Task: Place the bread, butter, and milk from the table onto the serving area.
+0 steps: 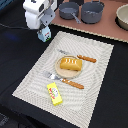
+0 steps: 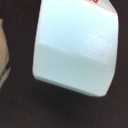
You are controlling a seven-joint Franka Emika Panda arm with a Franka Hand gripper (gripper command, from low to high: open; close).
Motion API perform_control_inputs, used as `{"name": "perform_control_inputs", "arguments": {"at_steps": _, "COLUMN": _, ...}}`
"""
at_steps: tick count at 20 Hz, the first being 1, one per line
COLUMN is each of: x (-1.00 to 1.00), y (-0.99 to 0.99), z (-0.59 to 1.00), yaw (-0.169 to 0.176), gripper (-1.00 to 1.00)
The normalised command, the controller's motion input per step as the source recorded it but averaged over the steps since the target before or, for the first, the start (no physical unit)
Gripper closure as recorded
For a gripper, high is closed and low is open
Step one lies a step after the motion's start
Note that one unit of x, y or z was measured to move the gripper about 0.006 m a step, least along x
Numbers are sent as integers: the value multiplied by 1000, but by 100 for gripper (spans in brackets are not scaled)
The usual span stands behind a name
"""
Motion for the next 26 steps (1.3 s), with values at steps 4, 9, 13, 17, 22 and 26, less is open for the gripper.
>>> {"name": "perform_control_inputs", "arguments": {"at_steps": 4, "x": -247, "y": 2, "z": -309, "yaw": -46, "gripper": -100}}
{"name": "perform_control_inputs", "arguments": {"at_steps": 9, "x": -233, "y": 11, "z": -278, "yaw": -53, "gripper": -100}}
{"name": "perform_control_inputs", "arguments": {"at_steps": 13, "x": -290, "y": 1, "z": -299, "yaw": -42, "gripper": -100}}
{"name": "perform_control_inputs", "arguments": {"at_steps": 17, "x": -259, "y": 16, "z": -239, "yaw": -37, "gripper": 100}}
{"name": "perform_control_inputs", "arguments": {"at_steps": 22, "x": -254, "y": 49, "z": -233, "yaw": -30, "gripper": 100}}
{"name": "perform_control_inputs", "arguments": {"at_steps": 26, "x": -243, "y": 77, "z": -216, "yaw": -18, "gripper": 100}}
